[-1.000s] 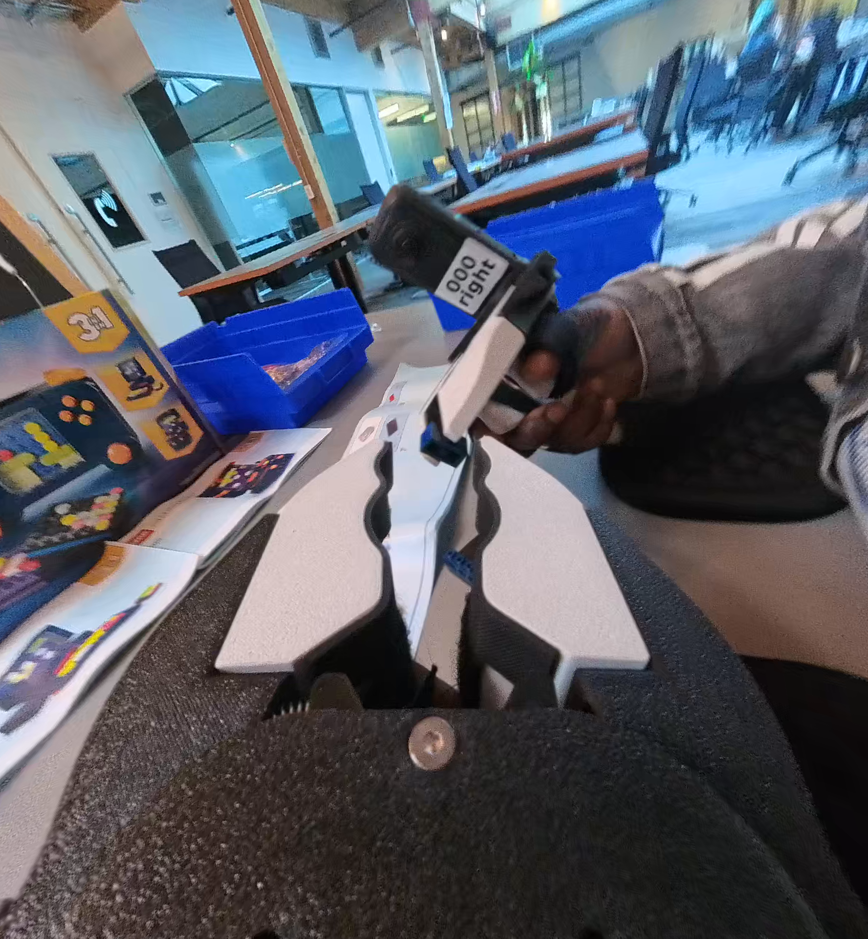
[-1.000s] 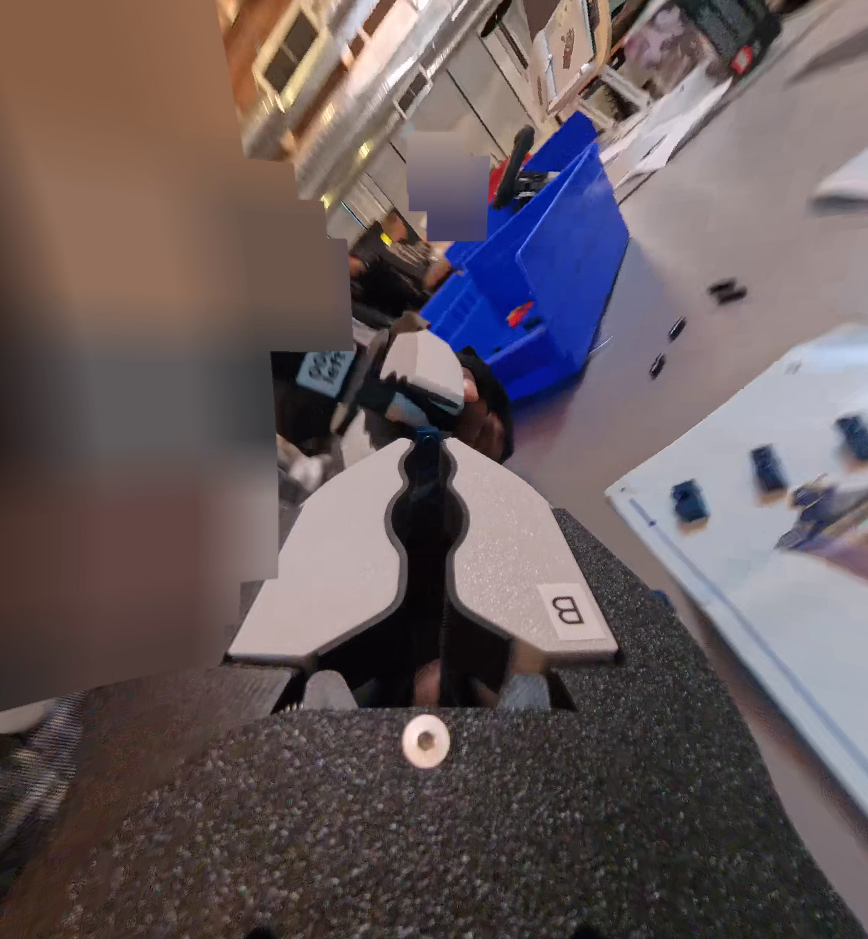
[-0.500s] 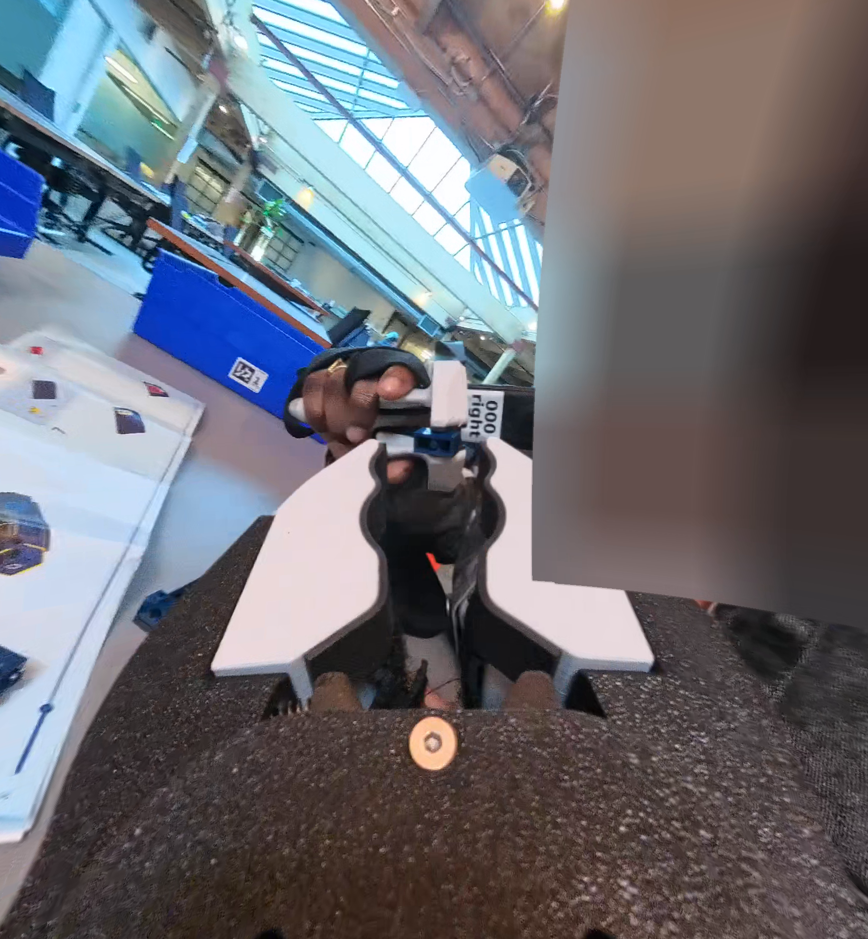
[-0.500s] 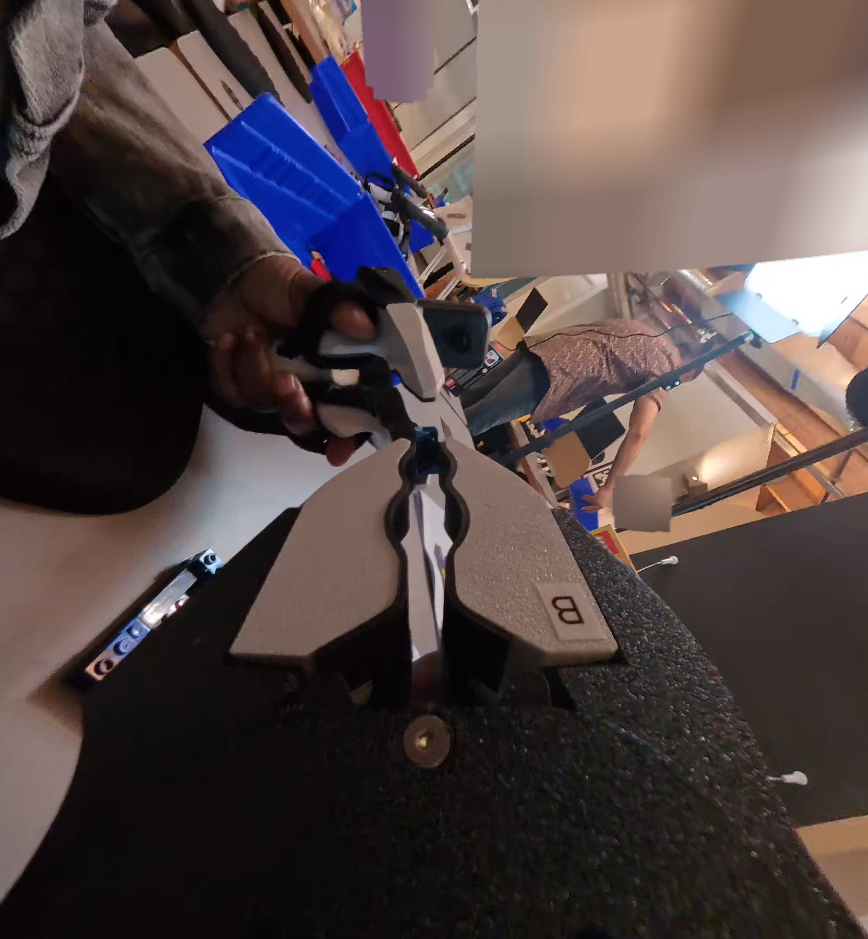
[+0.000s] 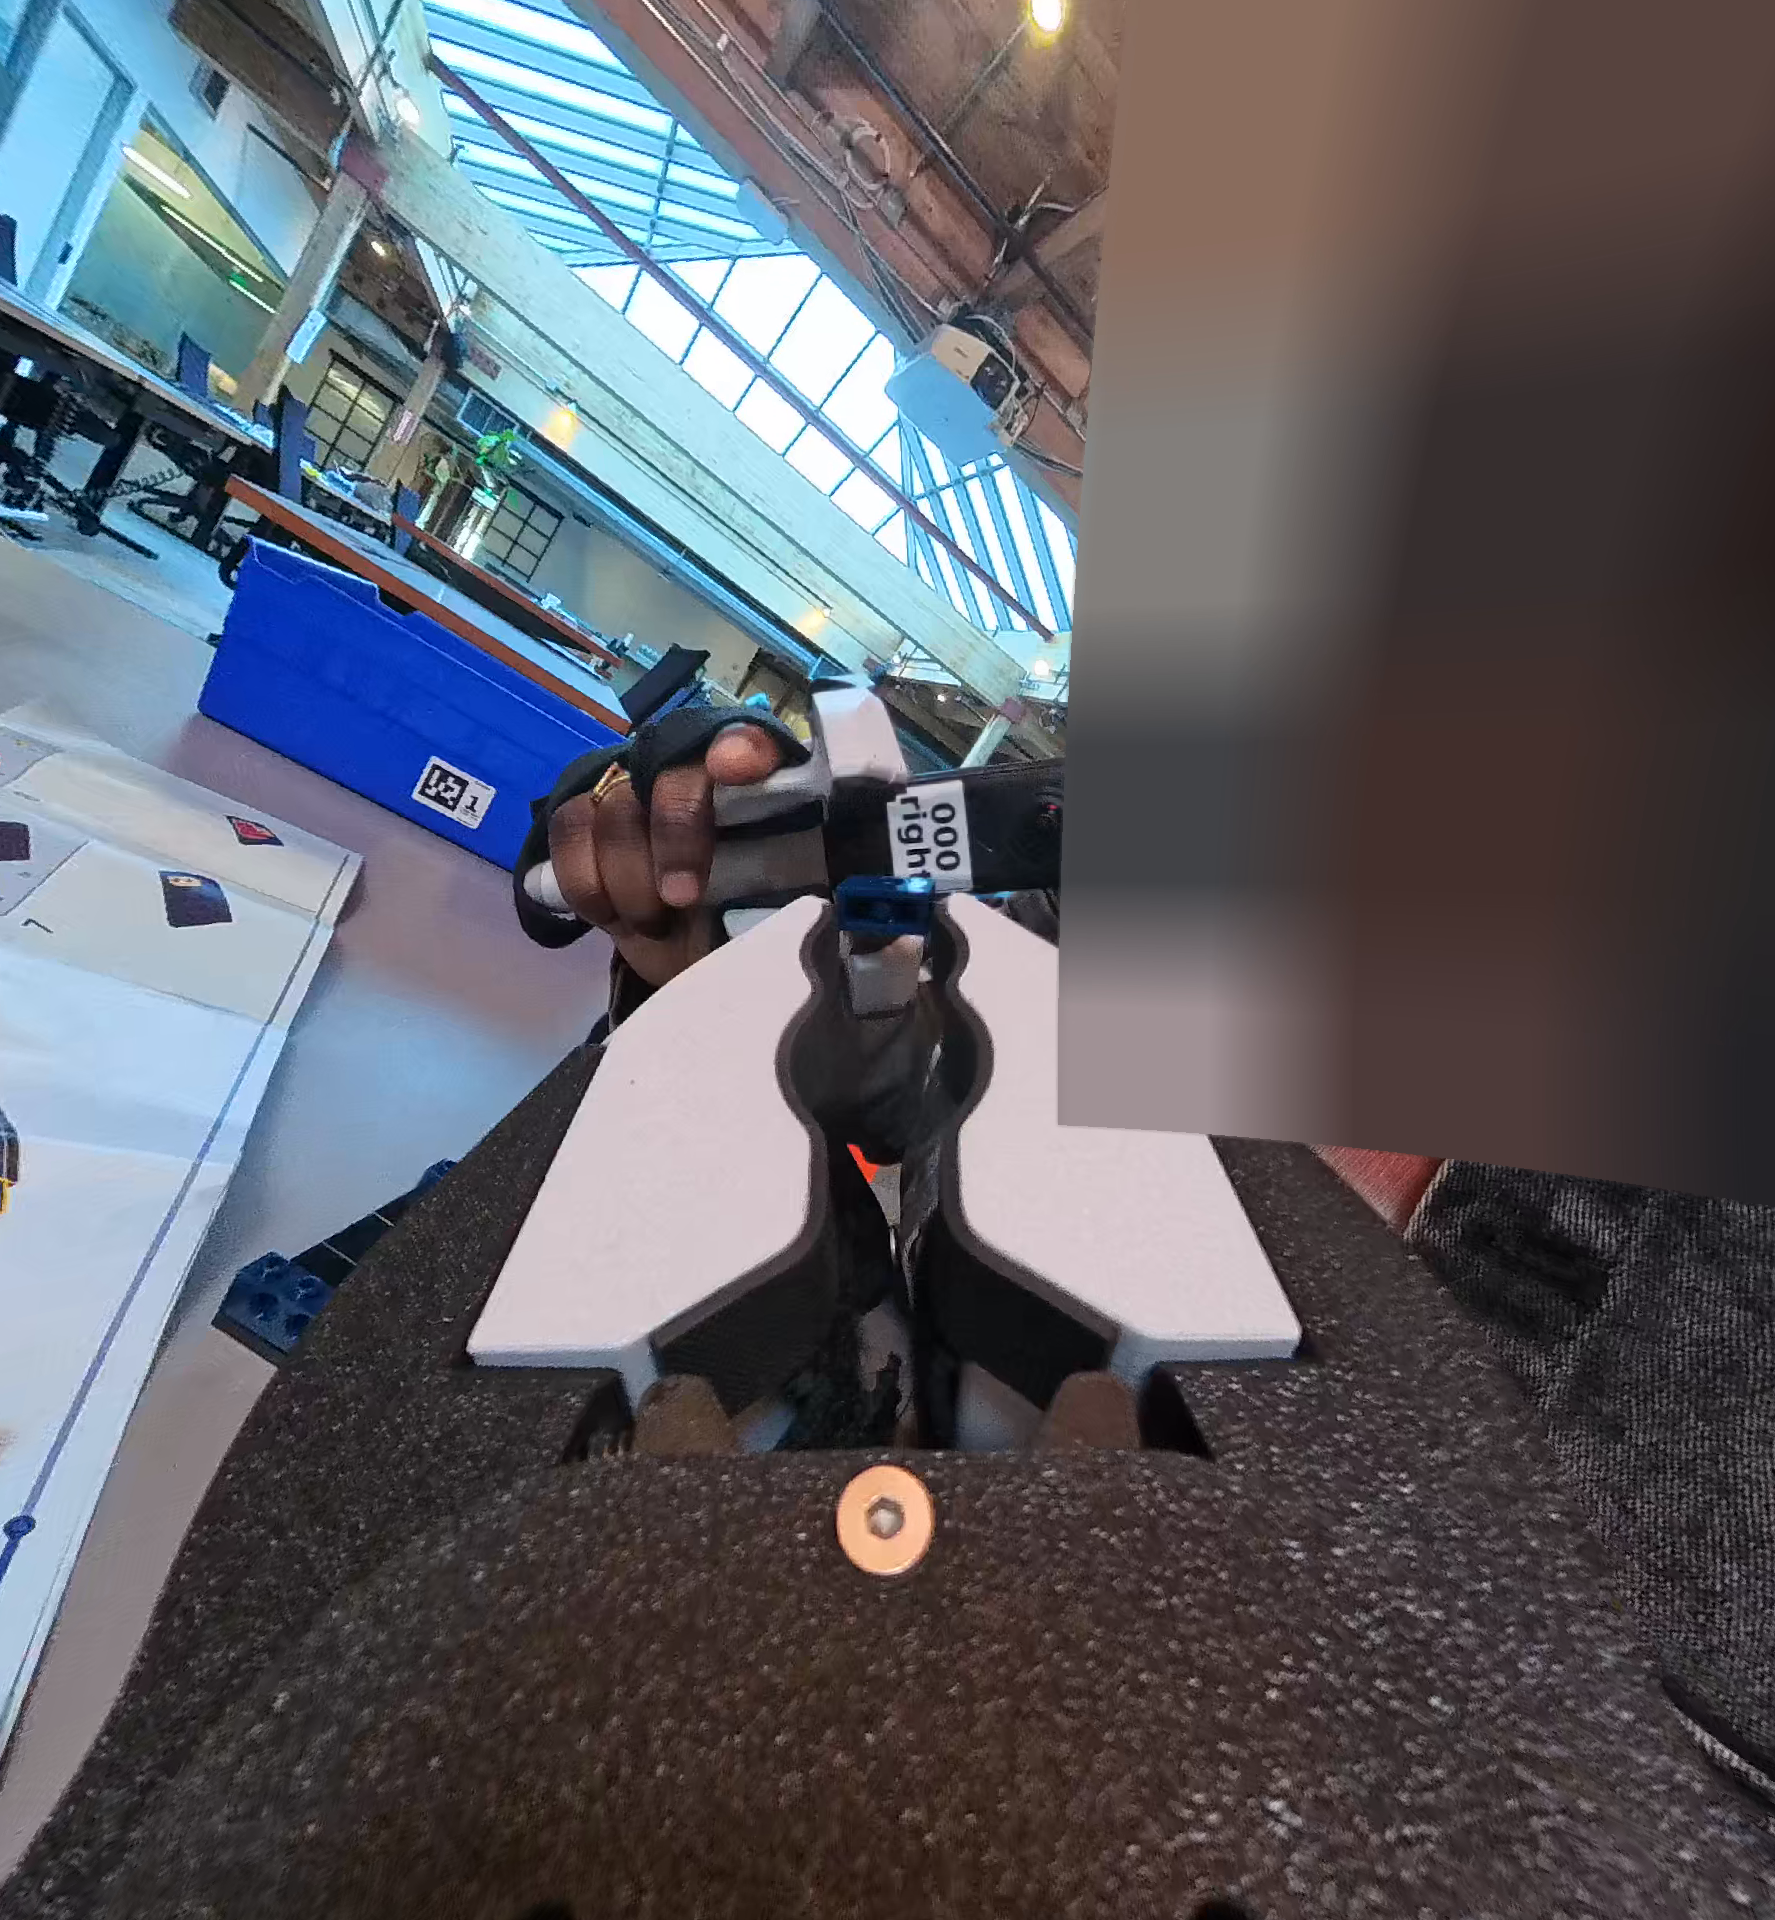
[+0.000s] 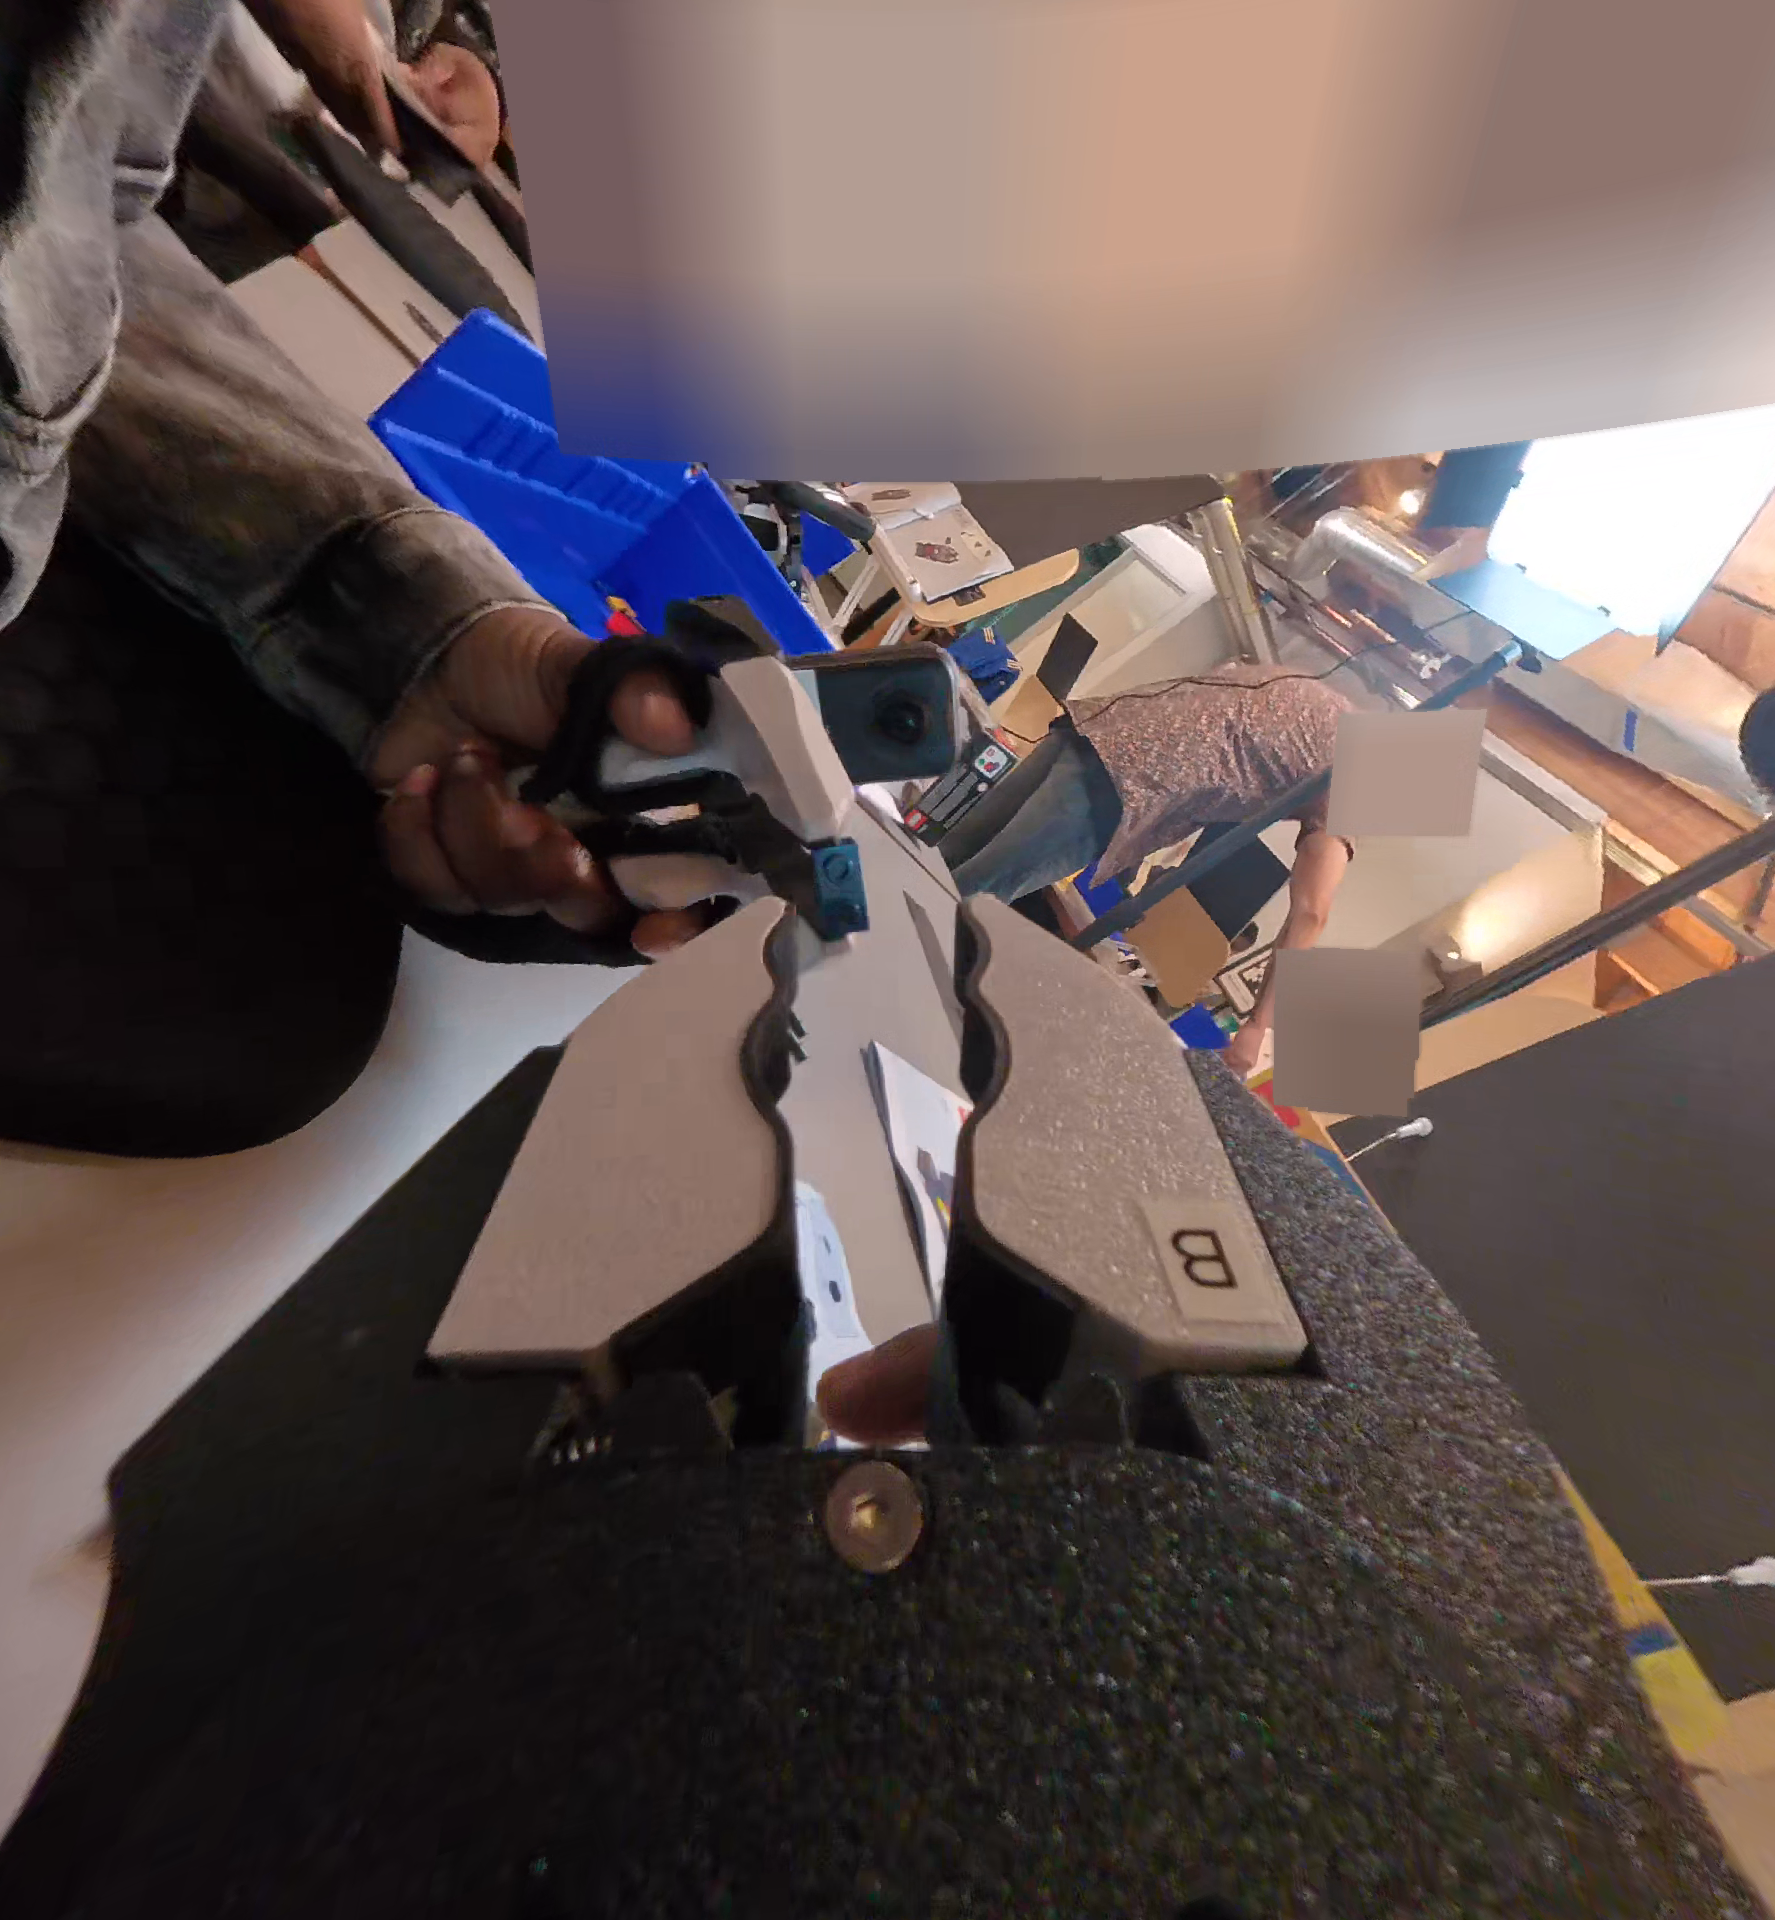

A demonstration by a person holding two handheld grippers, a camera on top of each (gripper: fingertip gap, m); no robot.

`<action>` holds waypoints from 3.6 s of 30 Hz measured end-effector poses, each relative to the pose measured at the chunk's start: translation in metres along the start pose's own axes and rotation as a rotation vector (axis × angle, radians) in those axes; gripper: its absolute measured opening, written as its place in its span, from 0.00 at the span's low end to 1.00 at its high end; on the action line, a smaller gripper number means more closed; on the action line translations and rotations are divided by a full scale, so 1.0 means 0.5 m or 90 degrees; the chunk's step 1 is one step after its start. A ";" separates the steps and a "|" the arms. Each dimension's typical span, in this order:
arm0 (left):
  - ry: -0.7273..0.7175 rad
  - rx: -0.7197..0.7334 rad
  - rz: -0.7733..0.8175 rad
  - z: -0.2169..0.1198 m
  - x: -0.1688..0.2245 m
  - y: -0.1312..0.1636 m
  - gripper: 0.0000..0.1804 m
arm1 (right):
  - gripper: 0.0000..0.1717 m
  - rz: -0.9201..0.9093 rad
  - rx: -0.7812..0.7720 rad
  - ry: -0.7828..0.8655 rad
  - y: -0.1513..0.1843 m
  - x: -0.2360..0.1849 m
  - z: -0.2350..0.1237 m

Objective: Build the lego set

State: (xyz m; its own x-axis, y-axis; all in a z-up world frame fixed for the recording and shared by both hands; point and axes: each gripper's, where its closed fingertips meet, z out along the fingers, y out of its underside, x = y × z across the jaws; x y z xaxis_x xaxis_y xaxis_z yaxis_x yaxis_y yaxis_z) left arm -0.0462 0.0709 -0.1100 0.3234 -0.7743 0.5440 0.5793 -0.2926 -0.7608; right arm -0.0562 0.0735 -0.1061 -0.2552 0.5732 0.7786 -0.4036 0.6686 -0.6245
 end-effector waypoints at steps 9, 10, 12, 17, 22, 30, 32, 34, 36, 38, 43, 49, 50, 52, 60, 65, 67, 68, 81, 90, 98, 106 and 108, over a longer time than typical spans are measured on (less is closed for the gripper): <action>0.020 -0.011 -0.029 0.003 0.003 0.008 0.09 | 0.07 0.025 0.000 -0.027 0.003 -0.017 0.004; 0.023 -0.009 -0.030 0.003 0.004 0.007 0.09 | 0.05 0.028 0.001 -0.029 0.001 -0.018 0.004; 0.024 -0.012 -0.034 0.003 0.004 0.009 0.09 | 0.05 0.034 -0.001 -0.034 0.002 -0.020 0.003; 0.011 -0.014 -0.038 0.003 -0.004 0.010 0.09 | 0.05 0.063 -0.010 -0.049 0.009 -0.023 0.001; 0.009 -0.015 -0.040 0.002 -0.006 0.009 0.09 | 0.05 0.073 -0.011 -0.053 0.011 -0.025 0.001; 0.005 -0.013 -0.044 0.000 -0.009 0.009 0.09 | 0.05 0.084 -0.004 -0.050 0.014 -0.025 0.003; 0.003 -0.013 -0.044 0.000 -0.010 0.009 0.09 | 0.05 0.092 -0.003 -0.051 0.015 -0.025 0.003; 0.002 -0.011 -0.044 -0.001 -0.011 0.009 0.09 | 0.05 0.095 -0.001 -0.050 0.016 -0.025 0.003; 0.000 -0.009 -0.045 -0.002 -0.012 0.007 0.09 | 0.05 0.102 -0.001 -0.051 0.017 -0.025 0.002; -0.003 -0.009 -0.044 -0.003 -0.013 0.007 0.09 | 0.05 0.108 0.001 -0.053 0.017 -0.025 0.002; -0.007 -0.010 -0.048 -0.003 -0.016 0.008 0.09 | 0.06 0.113 0.001 -0.055 0.019 -0.026 0.002; -0.009 -0.010 -0.053 -0.004 -0.018 0.008 0.09 | 0.07 0.115 0.003 -0.056 0.019 -0.028 0.003; -0.011 -0.012 -0.053 -0.003 -0.019 0.009 0.09 | 0.07 0.116 0.004 -0.056 0.018 -0.028 0.004; -0.011 -0.015 -0.054 -0.003 -0.019 0.011 0.09 | 0.05 0.119 0.006 -0.054 0.018 -0.026 0.003; -0.014 -0.016 -0.058 -0.003 -0.021 0.011 0.09 | 0.05 0.126 0.003 -0.054 0.020 -0.026 0.003; -0.019 -0.017 -0.056 -0.004 -0.022 0.011 0.09 | 0.05 0.128 0.008 -0.053 0.018 -0.026 0.004; -0.022 -0.018 -0.056 -0.004 -0.023 0.011 0.09 | 0.05 0.128 0.006 -0.053 0.019 -0.026 0.003; -0.021 -0.019 -0.057 -0.004 -0.024 0.012 0.09 | 0.05 0.127 0.005 -0.054 0.020 -0.027 0.003; -0.026 -0.020 -0.064 -0.004 -0.026 0.011 0.09 | 0.05 0.160 0.008 -0.063 0.023 -0.026 0.003; -0.223 -0.070 0.158 -0.032 -0.076 -0.002 0.15 | 0.05 0.533 -0.099 -0.133 0.114 -0.032 0.006; -0.335 -0.196 0.314 -0.041 -0.110 0.031 0.09 | 0.05 0.686 -0.111 -0.213 0.119 -0.061 0.007; -0.297 -0.216 0.281 -0.038 -0.103 0.046 0.05 | 0.05 0.677 -0.119 -0.255 0.108 -0.081 0.006; -0.286 -0.194 0.265 -0.038 -0.099 0.040 0.04 | 0.05 0.693 -0.102 -0.246 0.103 -0.073 0.008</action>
State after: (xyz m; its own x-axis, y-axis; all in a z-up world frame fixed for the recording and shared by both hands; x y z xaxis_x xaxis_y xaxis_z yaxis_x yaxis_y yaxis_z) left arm -0.0648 0.0927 -0.1586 0.7911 -0.5675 0.2284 0.1241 -0.2166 -0.9683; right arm -0.0714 0.0852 -0.1665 -0.6601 0.7170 -0.2238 0.3017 -0.0198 -0.9532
